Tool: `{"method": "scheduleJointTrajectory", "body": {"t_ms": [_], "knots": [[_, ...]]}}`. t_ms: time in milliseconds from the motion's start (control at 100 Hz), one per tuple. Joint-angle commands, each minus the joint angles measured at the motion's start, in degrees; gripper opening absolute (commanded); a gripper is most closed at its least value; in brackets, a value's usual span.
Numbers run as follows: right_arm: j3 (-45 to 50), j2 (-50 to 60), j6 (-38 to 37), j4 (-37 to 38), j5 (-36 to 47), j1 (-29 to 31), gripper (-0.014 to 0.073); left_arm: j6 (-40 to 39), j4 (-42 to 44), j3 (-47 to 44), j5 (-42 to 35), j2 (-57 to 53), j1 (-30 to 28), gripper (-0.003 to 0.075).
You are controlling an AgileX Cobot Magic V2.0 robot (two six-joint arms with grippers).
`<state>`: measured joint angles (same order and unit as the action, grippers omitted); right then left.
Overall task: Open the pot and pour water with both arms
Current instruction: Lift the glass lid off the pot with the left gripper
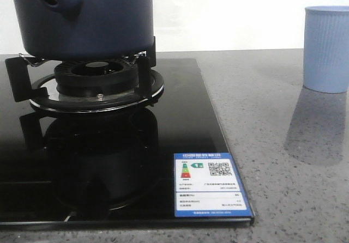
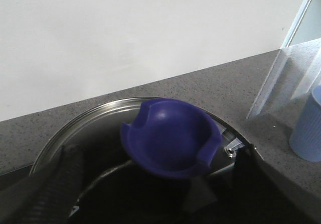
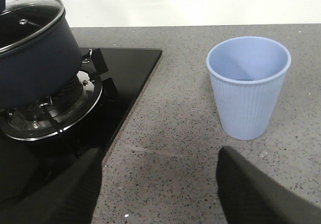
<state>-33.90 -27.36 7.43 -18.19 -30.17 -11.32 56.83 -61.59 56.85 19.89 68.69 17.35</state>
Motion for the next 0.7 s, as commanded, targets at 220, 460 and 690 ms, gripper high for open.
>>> {"method": "scheduleJointTrajectory", "body": {"t_ms": [220, 460, 690], "knots": [[-2.0, -0.7, 0.4, -0.7, 4.4, -0.1, 0.0441, 9.4, -6.2, 2.1, -3.4, 1.5, 3.0, 0.0551], [-2.0, -0.7, 0.4, -0.7, 4.4, -0.1, 0.0441, 10.9, -6.2, 2.2, -8.0, 3.6, 4.4, 0.0550], [-2.0, -0.7, 0.4, -0.7, 4.4, -0.1, 0.0441, 11.1, -6.2, 2.3, -8.9, 4.8, 4.4, 0.0539]]}}
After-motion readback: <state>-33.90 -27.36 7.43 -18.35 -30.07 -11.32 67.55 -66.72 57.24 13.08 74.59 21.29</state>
